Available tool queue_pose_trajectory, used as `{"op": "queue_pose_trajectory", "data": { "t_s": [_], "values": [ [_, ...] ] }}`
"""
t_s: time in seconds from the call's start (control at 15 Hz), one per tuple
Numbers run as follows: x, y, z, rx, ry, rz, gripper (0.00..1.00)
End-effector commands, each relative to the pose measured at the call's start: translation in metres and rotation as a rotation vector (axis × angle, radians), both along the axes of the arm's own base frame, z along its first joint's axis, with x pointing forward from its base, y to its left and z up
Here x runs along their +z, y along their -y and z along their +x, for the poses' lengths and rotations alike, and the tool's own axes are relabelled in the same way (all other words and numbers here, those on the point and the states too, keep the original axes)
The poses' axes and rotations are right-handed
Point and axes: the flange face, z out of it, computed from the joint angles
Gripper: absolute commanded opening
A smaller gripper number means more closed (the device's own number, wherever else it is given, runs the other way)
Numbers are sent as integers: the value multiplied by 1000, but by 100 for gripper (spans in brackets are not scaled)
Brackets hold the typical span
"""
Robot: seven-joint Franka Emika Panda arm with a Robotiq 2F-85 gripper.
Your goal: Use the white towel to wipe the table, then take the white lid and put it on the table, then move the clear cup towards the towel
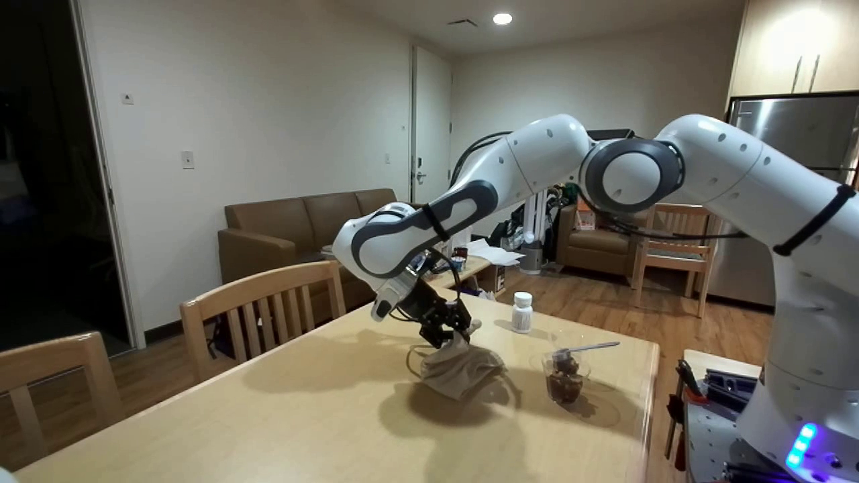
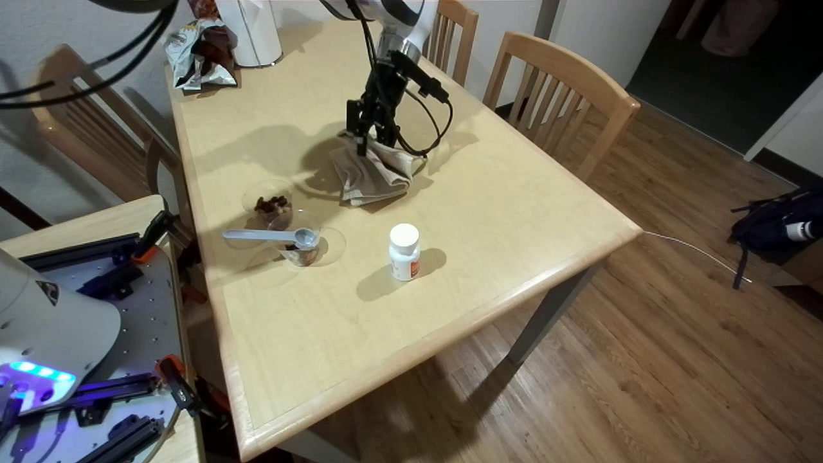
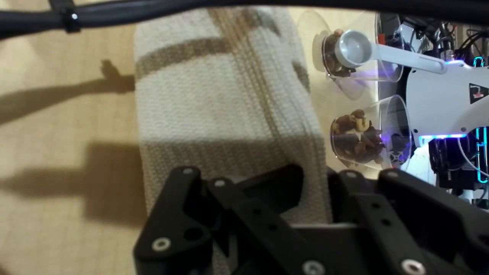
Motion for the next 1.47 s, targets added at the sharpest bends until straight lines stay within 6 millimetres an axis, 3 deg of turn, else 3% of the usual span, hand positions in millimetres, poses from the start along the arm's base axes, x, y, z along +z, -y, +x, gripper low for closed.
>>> {"op": "queue_pose_trajectory", "data": {
  "t_s": [0.0, 0.47, 0.87, 1.4],
  "values": [
    [11, 5, -9, -24, 10, 42, 2],
    [15, 14, -15, -2, 155, 160, 2],
    [4, 43, -43, -33, 253, 278, 2],
    [-4, 81, -78, -100, 337, 309, 2]
  ]
}}
